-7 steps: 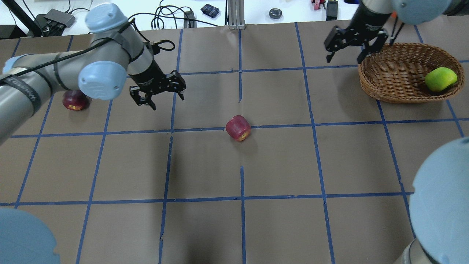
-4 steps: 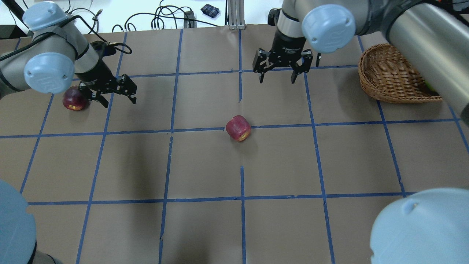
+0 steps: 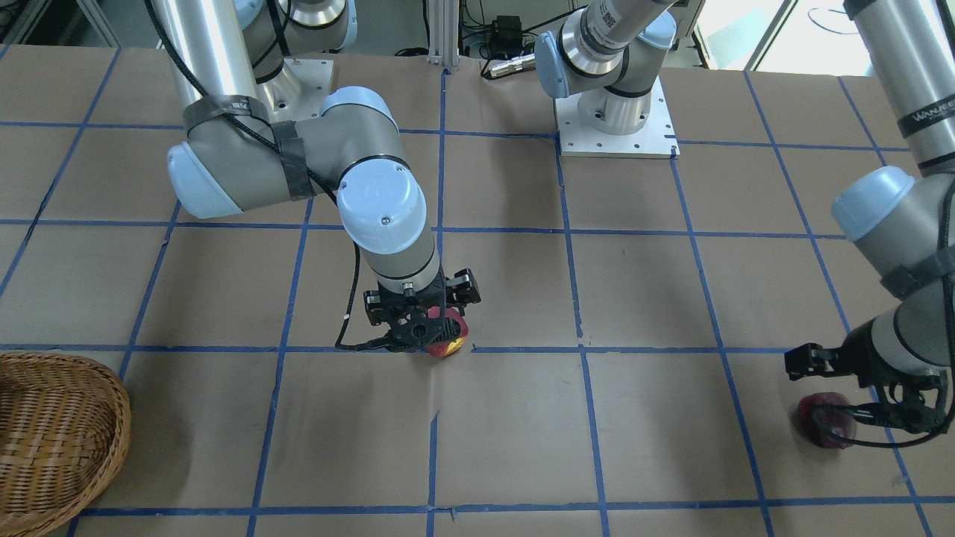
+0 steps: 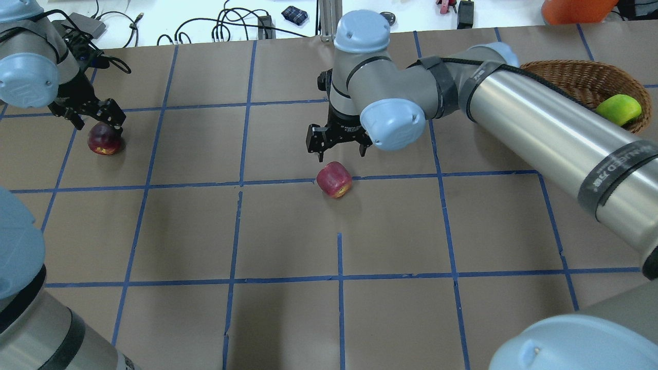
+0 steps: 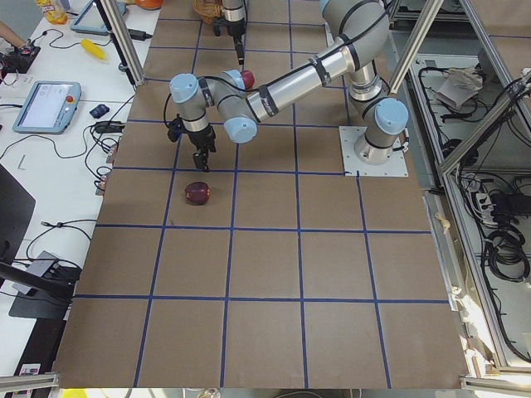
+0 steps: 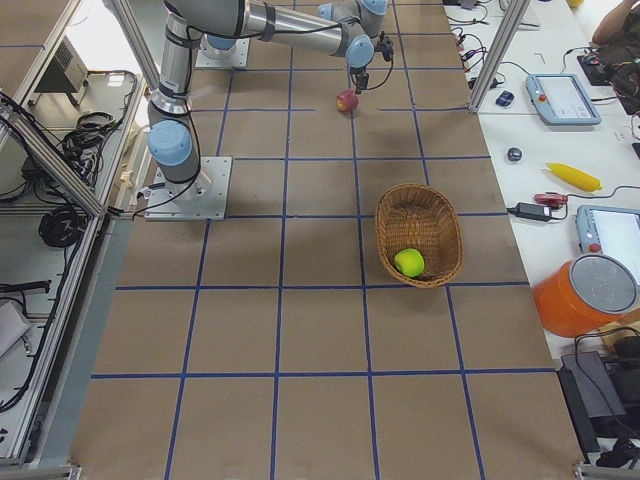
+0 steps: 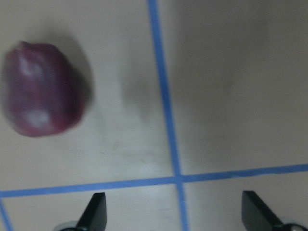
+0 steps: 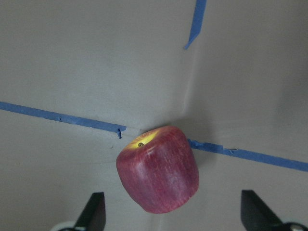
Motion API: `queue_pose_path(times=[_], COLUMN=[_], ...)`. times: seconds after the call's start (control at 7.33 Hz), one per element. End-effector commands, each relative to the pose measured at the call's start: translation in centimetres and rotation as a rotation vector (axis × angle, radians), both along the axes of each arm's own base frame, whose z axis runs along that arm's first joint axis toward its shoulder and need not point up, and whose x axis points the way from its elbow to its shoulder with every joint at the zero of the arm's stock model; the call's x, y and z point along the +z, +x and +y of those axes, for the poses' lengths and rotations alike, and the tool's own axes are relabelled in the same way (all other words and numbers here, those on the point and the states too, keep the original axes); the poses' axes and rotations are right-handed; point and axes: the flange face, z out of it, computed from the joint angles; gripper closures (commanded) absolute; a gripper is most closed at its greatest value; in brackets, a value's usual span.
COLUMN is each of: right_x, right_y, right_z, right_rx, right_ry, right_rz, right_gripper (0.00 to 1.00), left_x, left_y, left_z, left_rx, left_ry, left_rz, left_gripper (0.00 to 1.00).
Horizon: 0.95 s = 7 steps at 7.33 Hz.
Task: Put all apples into basket
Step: 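Grasp center red apple with right gripper while left gripper reaches far red apple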
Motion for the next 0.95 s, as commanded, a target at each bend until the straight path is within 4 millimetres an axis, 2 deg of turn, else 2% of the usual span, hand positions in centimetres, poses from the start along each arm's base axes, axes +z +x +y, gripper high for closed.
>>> queue_pose_path(times=[0.0, 0.14, 0.41, 0.82], right_x=[-3.0, -3.2, -5.2, -7.5], right_y=[0.5, 1.0, 1.3, 1.7], right_z=[1.0, 1.4, 1.2, 0.5], right_rx=[0.029, 0.04, 0.054, 0.064], right_ry=[0.018, 0.024, 0.047, 0.042], right_rz=[0.003, 0.005, 0.013, -0.002], right_gripper=[0.0, 0.0, 0.0, 0.0], left_x=[-2.4, -4.3, -6.5, -6.1], left_y=[4.5, 6.3, 6.1, 6.1], left_z=[-2.0, -1.7, -2.2, -2.5], left_rx=[-0.022, -0.018, -0.005, 0.0], left_ry=[-0.022, -0.013, -0.029, -0.041], left_rz=[-0.038, -0.024, 0.071, 0.093], left_gripper=[0.0, 0.0, 0.0, 0.0])
